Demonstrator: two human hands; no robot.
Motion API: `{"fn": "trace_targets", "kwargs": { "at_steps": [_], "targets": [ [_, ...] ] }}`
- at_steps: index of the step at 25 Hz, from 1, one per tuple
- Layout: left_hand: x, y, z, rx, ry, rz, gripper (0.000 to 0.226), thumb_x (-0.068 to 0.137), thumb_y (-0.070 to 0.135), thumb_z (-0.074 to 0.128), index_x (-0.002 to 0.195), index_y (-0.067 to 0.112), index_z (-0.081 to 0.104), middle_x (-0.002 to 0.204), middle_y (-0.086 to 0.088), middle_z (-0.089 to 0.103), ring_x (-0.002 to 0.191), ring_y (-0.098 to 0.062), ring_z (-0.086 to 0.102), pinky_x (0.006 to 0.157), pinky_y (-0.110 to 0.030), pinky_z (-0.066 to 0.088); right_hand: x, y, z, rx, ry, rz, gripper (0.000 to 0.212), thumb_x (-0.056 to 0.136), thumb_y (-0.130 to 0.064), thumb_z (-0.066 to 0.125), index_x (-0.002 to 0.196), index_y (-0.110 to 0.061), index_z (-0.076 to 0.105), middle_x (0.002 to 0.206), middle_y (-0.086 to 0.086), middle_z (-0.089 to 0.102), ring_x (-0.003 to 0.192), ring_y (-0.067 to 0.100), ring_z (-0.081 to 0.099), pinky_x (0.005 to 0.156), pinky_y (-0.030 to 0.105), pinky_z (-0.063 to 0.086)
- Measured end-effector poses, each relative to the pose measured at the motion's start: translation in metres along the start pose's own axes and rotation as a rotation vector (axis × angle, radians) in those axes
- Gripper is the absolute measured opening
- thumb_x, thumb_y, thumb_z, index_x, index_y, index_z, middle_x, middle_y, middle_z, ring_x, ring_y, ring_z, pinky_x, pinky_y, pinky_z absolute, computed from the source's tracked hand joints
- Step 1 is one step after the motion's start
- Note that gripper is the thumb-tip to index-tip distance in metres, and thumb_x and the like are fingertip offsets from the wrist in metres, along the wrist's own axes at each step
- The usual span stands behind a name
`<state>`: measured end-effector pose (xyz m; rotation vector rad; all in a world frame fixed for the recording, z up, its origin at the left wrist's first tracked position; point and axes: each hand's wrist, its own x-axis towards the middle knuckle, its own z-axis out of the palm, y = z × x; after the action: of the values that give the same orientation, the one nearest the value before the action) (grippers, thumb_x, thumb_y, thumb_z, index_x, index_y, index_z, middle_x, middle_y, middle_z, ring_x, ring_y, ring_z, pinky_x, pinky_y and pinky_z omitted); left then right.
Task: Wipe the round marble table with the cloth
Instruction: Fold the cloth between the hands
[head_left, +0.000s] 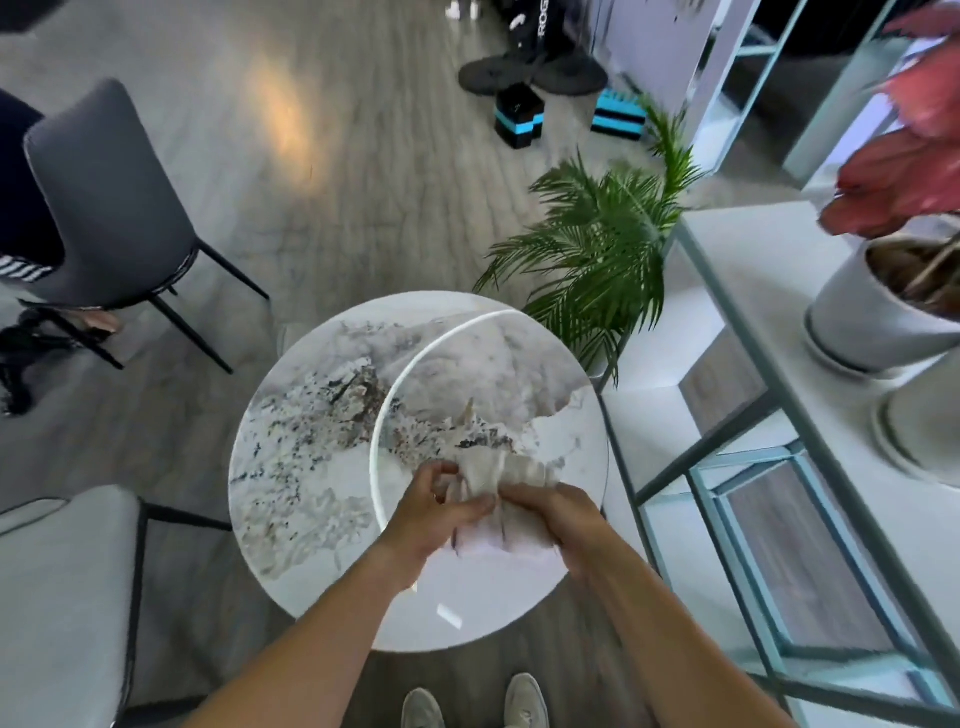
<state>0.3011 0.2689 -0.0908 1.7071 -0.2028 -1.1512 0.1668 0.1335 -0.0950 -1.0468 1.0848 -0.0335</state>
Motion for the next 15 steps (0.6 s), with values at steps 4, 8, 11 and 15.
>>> {"fn": "trace_targets", "kwargs": {
  "at_steps": [4,8,11,15],
  "targets": [
    [-0.017,0.068,0.006,-0.165,-0.241,0.118,0.075,0.062,0.013,0.089,0.128,0.032,0.059,0.114,-0.008,0.078,0.104,-0.026,0.074,0.077,-0.036,0.061,-0.042,-0.036,-0.016,0.254,-0.151,-0.332,0.043,0.076,-0.021,0.086,0.115,-0.007,0.075,0.116,0.018,0.076,0.111,0.035,0.072,0.093,0.044,0.058],
    [-0.026,0.122,0.043,-0.209,-0.370,0.202,0.067,0.069,0.007,0.082,0.127,0.032,0.063,0.115,-0.013,0.077,0.100,-0.032,0.075,0.073,-0.043,0.061,-0.087,-0.065,-0.035,0.299,0.024,-0.533,0.028,0.087,-0.014,0.076,0.115,-0.014,0.075,0.115,0.016,0.077,0.110,0.033,0.072,0.096,0.046,0.057],
    [-0.038,0.153,0.085,-0.148,-0.483,0.271,0.066,0.071,0.005,0.082,0.127,0.033,0.064,0.119,-0.010,0.076,0.107,-0.030,0.073,0.086,-0.044,0.058,-0.124,-0.081,-0.066,0.339,0.196,-0.613,0.020,0.089,-0.007,0.074,0.106,-0.017,0.078,0.109,0.014,0.079,0.103,0.028,0.074,0.090,0.040,0.060],
    [-0.055,0.183,0.154,-0.071,-0.635,0.342,0.056,0.077,0.001,0.078,0.119,0.035,0.066,0.117,-0.005,0.078,0.110,-0.026,0.072,0.093,-0.044,0.056,-0.172,-0.092,-0.121,0.357,0.375,-0.698,0.021,0.087,-0.003,0.074,0.104,-0.015,0.078,0.106,0.012,0.079,0.099,0.025,0.074,0.089,0.037,0.060]
  ]
}}
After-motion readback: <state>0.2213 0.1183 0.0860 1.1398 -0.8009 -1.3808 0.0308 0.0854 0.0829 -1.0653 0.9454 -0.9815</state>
